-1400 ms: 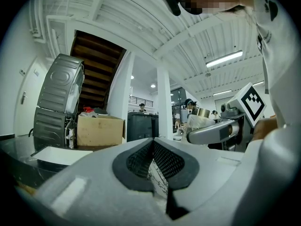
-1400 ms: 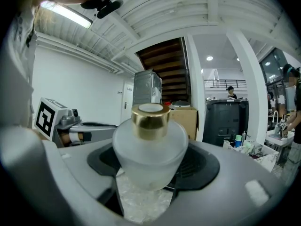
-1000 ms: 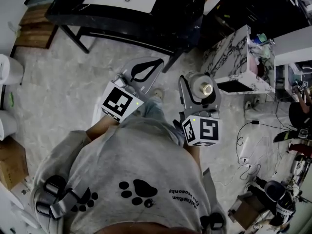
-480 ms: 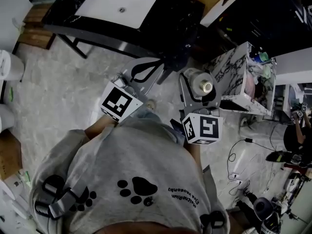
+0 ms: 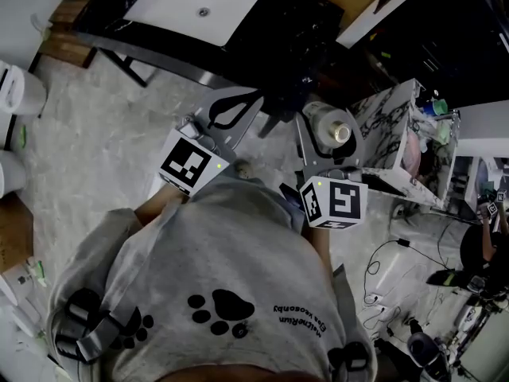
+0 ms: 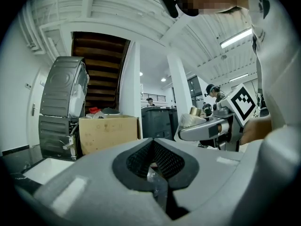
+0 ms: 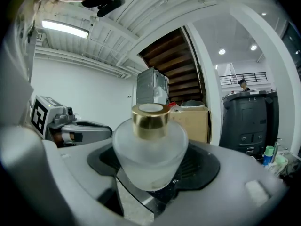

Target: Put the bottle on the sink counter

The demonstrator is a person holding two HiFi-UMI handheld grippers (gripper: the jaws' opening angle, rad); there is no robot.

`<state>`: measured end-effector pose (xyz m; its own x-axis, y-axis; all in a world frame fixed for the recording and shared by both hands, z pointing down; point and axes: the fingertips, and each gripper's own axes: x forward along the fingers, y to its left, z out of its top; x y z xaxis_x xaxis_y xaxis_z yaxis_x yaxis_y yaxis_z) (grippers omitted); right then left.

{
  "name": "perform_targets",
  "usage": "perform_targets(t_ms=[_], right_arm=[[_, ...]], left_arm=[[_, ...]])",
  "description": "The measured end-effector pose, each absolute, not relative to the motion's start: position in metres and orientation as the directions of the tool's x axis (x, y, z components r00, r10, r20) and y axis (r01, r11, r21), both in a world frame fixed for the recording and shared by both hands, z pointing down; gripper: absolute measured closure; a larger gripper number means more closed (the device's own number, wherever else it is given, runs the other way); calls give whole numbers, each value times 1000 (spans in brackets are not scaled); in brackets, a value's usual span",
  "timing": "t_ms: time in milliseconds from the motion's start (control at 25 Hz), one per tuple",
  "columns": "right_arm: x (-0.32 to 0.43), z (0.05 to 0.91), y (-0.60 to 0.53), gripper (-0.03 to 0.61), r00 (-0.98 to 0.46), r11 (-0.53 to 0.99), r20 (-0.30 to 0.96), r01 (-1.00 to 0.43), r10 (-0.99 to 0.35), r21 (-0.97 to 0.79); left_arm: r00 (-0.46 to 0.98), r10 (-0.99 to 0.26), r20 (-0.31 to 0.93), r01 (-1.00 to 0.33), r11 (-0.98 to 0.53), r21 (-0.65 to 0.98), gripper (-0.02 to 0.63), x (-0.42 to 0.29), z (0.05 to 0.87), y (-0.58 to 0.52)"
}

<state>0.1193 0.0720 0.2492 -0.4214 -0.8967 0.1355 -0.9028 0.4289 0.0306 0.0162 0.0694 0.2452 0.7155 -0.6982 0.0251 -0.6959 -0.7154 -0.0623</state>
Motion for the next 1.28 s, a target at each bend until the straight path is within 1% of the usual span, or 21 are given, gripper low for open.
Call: perform_targets(t_ms=[240,520,1000,1280], right_arm=[[122,264,59,244,-426,435,176,-900,-887,17],[127,263,18,244,-389,398,166,-917,-906,27],[146,267,-93,244,-289,308,183,-948,-939,79],[152,268,-150,244,-244,263,178,-961,-953,90]], left_arm=[[696,-717,39,-716,-697,-33,612,13,260,51],[728,-685,34,-684,-729,-24,612,20,262,4],[835,-549,30,-548,-836,-41,612,58,257,-111],[874,-484,36,-483,-875,-39,612,70,265,-164]])
